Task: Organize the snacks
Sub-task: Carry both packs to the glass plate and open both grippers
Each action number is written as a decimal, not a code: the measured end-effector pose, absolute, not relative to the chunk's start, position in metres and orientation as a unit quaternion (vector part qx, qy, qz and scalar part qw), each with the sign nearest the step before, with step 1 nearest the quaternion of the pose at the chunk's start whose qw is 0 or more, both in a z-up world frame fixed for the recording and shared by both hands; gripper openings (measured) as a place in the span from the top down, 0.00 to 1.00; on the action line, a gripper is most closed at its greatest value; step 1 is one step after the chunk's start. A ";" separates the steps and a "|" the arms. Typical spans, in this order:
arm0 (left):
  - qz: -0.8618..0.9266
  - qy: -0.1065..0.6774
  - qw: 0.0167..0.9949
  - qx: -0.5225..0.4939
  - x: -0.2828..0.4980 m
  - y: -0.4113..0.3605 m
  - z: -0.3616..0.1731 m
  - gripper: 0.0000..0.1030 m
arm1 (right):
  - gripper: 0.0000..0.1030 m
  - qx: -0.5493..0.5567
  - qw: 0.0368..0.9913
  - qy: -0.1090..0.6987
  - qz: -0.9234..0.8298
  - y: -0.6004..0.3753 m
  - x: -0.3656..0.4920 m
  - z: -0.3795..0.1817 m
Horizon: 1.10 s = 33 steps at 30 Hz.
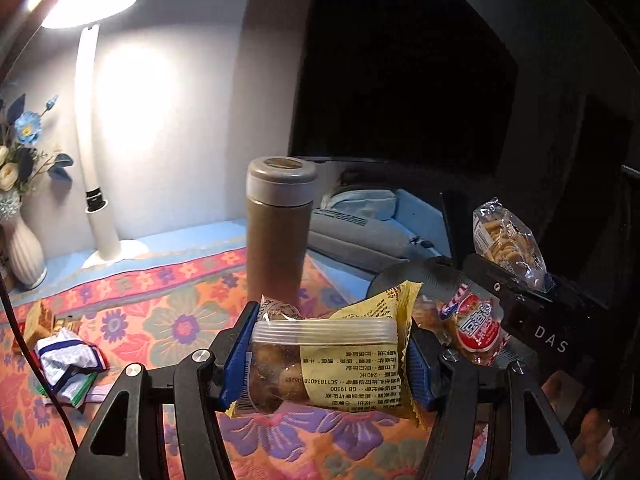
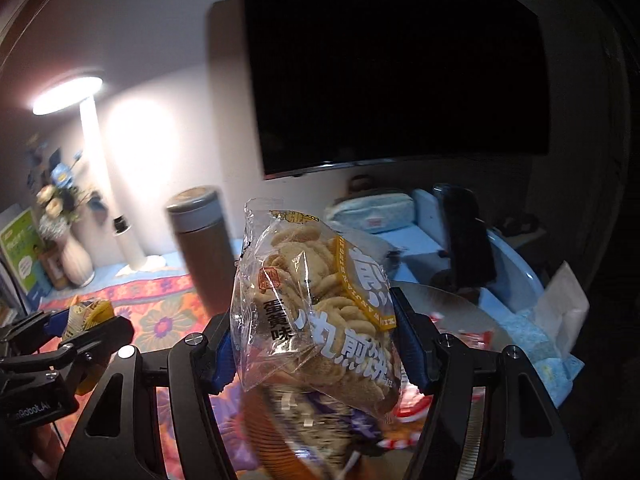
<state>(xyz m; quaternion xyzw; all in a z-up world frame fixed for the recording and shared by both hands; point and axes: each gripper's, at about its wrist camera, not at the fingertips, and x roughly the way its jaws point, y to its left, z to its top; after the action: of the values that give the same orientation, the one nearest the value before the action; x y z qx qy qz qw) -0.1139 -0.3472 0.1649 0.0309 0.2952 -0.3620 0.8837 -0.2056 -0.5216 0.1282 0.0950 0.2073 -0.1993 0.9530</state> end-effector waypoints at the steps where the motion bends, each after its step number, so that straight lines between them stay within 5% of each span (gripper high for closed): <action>1: -0.368 0.297 0.880 0.029 -0.112 -0.357 0.166 0.40 | 0.37 0.107 0.950 0.208 -0.208 -0.533 -0.211 0.127; 19: -0.424 0.330 0.842 0.054 -0.099 -0.486 0.149 0.37 | 0.34 0.193 0.928 0.277 -0.156 -0.590 -0.250 0.092; 24: -0.417 0.342 0.840 0.052 -0.092 -0.487 0.138 0.22 | 0.25 0.209 0.924 0.288 -0.142 -0.589 -0.249 0.086; 33: -0.414 0.346 0.841 0.036 -0.088 -0.454 0.141 0.22 | 0.25 0.211 0.926 0.279 -0.139 -0.581 -0.250 0.090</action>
<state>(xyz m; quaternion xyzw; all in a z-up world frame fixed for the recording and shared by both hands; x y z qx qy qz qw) -0.0880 -0.4536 0.1407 0.0356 0.3463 -0.4140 0.8411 -0.2502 -0.5812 0.0901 0.2114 0.2789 -0.1387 0.9264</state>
